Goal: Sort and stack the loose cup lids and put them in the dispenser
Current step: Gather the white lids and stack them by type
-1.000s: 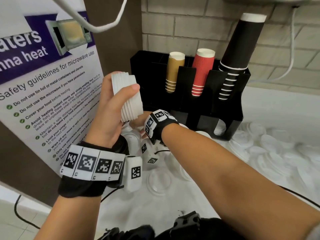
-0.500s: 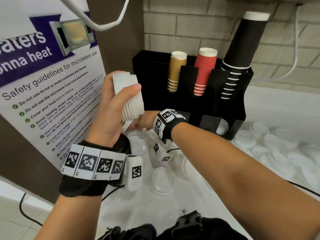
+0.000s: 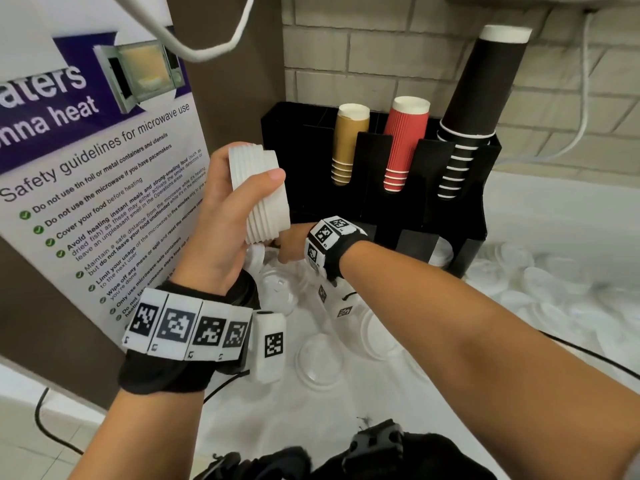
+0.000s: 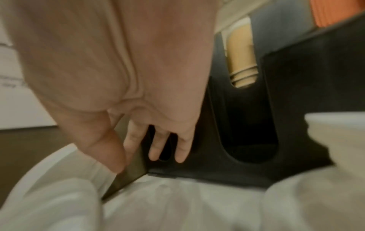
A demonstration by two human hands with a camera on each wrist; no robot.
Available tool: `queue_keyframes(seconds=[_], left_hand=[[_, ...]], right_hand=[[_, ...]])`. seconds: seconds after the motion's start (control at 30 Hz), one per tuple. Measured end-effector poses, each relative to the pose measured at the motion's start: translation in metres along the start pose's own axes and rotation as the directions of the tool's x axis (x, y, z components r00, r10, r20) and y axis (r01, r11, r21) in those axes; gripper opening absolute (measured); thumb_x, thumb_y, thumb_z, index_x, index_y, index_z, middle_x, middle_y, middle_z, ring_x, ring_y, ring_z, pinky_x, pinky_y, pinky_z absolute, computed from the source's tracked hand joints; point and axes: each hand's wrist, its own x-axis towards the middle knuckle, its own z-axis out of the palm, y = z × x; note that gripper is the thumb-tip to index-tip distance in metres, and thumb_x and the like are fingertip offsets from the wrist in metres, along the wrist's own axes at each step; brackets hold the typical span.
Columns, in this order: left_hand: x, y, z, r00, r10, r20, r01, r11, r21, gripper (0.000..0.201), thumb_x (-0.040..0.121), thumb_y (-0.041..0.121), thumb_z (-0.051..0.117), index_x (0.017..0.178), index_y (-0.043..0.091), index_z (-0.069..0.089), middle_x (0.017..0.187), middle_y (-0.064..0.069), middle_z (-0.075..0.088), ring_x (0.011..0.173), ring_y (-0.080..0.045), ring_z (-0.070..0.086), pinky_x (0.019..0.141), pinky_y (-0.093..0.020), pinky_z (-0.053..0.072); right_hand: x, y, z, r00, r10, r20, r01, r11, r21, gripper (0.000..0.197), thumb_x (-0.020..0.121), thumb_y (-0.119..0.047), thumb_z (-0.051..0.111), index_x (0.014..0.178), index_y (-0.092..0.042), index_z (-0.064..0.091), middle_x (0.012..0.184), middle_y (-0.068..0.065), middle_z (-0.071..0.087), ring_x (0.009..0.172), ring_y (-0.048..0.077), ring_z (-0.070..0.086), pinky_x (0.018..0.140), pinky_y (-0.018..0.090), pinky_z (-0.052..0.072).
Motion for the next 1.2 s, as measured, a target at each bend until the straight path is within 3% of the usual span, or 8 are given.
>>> queue_keyframes(seconds=[0.2, 0.4, 0.63, 0.73, 0.87, 1.03, 1.1, 1.2], left_hand=[[0.000, -0.001, -0.003, 1.000, 0.005, -0.009, -0.005, 1.000, -0.013, 0.049, 0.062, 0.037, 0.072, 0.105, 0.028, 0.051, 0.084, 0.017, 0.064, 0.078, -0.002, 0.067, 0.054, -0.024, 0.053], [0.003, -0.003, -0.002, 1.000, 0.012, -0.016, -0.012, 1.000, -0.019, 0.047, 0.063, 0.037, 0.072, 0.104, 0.028, 0.053, 0.088, 0.015, 0.063, 0.081, -0.002, 0.066, 0.060, -0.023, 0.052], [0.006, -0.008, 0.001, 1.000, -0.003, -0.018, 0.002, 1.000, -0.024, 0.051, 0.060, 0.037, 0.074, 0.105, 0.026, 0.052, 0.095, 0.009, 0.060, 0.084, -0.006, 0.065, 0.062, -0.025, 0.052], [0.006, -0.009, 0.003, 1.000, -0.014, -0.015, 0.014, 1.000, -0.019, 0.054, 0.059, 0.038, 0.074, 0.106, 0.026, 0.051, 0.098, 0.007, 0.059, 0.085, -0.007, 0.065, 0.061, -0.026, 0.053], [0.006, -0.010, 0.007, 1.000, 0.007, -0.021, -0.007, 1.000, -0.001, 0.055, 0.058, 0.040, 0.073, 0.107, 0.027, 0.050, 0.102, 0.006, 0.057, 0.092, -0.007, 0.063, 0.069, -0.026, 0.052], [0.005, -0.016, 0.014, 1.000, -0.022, 0.018, 0.022, 1.000, -0.013, 0.053, 0.061, 0.038, 0.071, 0.109, 0.028, 0.051, 0.109, 0.002, 0.056, 0.104, -0.017, 0.057, 0.084, -0.036, 0.050], [0.005, -0.021, 0.018, 0.999, -0.040, 0.015, 0.041, 0.998, -0.041, 0.052, 0.061, 0.039, 0.071, 0.108, 0.029, 0.051, 0.107, 0.003, 0.057, 0.102, -0.016, 0.058, 0.078, -0.033, 0.052], [0.002, -0.031, 0.027, 0.997, -0.076, 0.030, 0.079, 0.993, -0.083, 0.051, 0.061, 0.040, 0.070, 0.108, 0.030, 0.051, 0.104, 0.006, 0.060, 0.095, -0.010, 0.063, 0.071, -0.030, 0.053]], right_hand=[[0.014, -0.006, 0.006, 0.941, -0.117, 0.317, 0.118, 0.993, 0.018, 0.094, 0.080, 0.007, 0.069, 0.151, -0.003, 0.008, 0.157, 0.016, 0.016, 0.143, 0.025, 0.025, 0.108, 0.020, 0.025], [0.023, 0.002, 0.008, 0.965, -0.097, 0.243, 0.151, 0.965, -0.214, 0.119, 0.064, -0.037, 0.088, 0.152, -0.021, 0.010, 0.155, 0.005, 0.025, 0.140, 0.023, 0.031, 0.116, 0.033, 0.024], [0.023, 0.007, 0.033, 0.989, 0.032, 0.143, 0.005, 0.967, -0.255, 0.114, 0.070, -0.042, 0.081, 0.149, -0.021, 0.002, 0.151, 0.008, 0.027, 0.137, 0.026, 0.032, 0.115, 0.039, 0.028], [0.018, 0.007, 0.033, 0.983, 0.132, 0.127, -0.114, 0.984, -0.136, 0.090, 0.086, -0.041, 0.065, 0.149, -0.015, 0.007, 0.142, 0.013, 0.043, 0.129, 0.028, 0.044, 0.109, 0.039, 0.037], [-0.020, 0.013, -0.012, 0.970, 0.109, 0.217, -0.100, 0.994, -0.053, 0.097, 0.059, -0.054, 0.070, 0.142, -0.032, 0.026, 0.127, 0.005, 0.057, 0.110, 0.026, 0.058, 0.094, 0.041, 0.051], [-0.078, 0.037, -0.050, 0.993, 0.055, 0.107, -0.079, 0.969, 0.235, 0.069, 0.069, -0.047, 0.068, 0.134, -0.042, 0.042, 0.113, -0.008, 0.060, 0.102, 0.016, 0.060, 0.089, 0.031, 0.052], [-0.104, 0.048, -0.053, 0.998, 0.048, -0.048, -0.022, 0.895, 0.446, 0.054, 0.079, -0.036, 0.069, 0.128, -0.043, 0.047, 0.098, -0.008, 0.060, 0.089, 0.012, 0.061, 0.080, 0.025, 0.051], [-0.139, 0.056, -0.045, 0.958, 0.082, -0.274, 0.181, 0.568, 0.803, 0.049, 0.078, -0.025, 0.068, 0.122, -0.038, 0.052, 0.096, 0.009, 0.058, 0.089, 0.019, 0.059, 0.083, 0.031, 0.053]])
